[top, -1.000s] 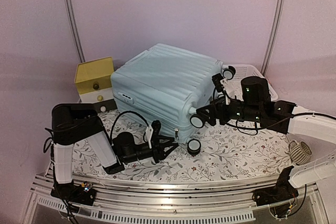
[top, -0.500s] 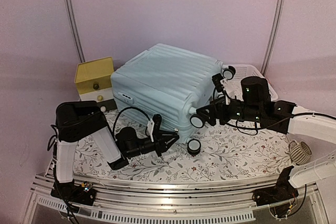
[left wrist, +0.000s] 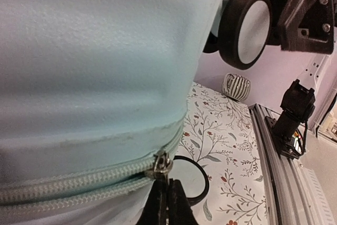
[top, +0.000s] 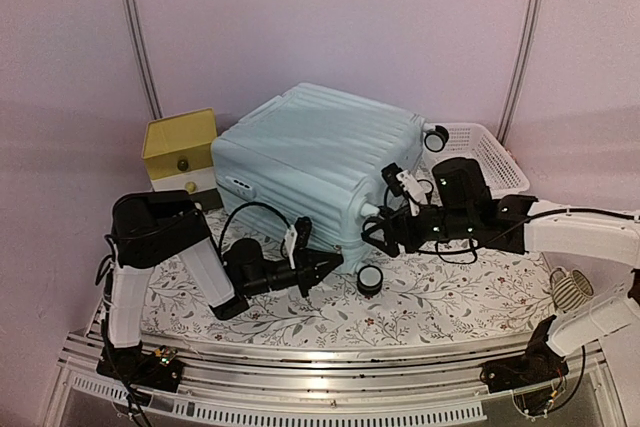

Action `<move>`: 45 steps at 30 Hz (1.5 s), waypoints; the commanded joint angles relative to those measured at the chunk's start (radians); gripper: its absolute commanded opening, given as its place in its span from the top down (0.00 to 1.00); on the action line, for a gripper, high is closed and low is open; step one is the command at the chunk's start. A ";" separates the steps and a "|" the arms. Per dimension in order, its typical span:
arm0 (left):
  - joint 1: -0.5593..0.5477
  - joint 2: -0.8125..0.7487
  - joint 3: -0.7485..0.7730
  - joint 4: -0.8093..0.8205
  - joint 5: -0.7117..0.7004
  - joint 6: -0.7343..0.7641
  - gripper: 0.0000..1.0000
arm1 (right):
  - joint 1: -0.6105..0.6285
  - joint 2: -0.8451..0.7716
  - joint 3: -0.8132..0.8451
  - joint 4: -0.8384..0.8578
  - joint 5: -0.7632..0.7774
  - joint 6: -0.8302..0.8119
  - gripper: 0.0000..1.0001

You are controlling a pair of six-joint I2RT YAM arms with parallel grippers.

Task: Open, take out, and arrange the luggage
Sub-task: Grab the zipper of the luggage, then unzip the zipper of the luggage.

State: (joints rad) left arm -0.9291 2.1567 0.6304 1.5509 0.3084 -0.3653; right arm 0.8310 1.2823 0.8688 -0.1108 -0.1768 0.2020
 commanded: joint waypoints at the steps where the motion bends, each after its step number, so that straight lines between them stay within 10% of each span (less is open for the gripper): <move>1: -0.051 0.054 0.037 0.160 0.158 0.086 1.00 | 0.003 0.095 0.045 0.013 -0.110 -0.022 0.19; 14: -0.159 0.017 0.100 0.008 0.219 0.345 1.00 | 0.016 0.209 0.124 0.113 -0.213 -0.036 0.80; 26: -0.227 0.038 0.248 -0.106 0.193 0.374 1.00 | 0.030 0.209 0.129 0.149 -0.188 -0.049 0.78; 36: -0.219 -0.054 0.106 0.131 -0.009 0.080 1.00 | 0.034 -0.012 -0.100 0.242 0.068 0.017 0.42; 45: -0.229 -0.022 0.101 0.195 -0.021 0.078 0.99 | 0.033 -0.248 -0.413 0.406 0.106 0.144 0.37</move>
State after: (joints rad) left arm -1.0687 2.1696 0.7341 1.4761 0.1528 -0.3119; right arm 0.8593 1.0924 0.5625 0.1810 -0.0998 0.2672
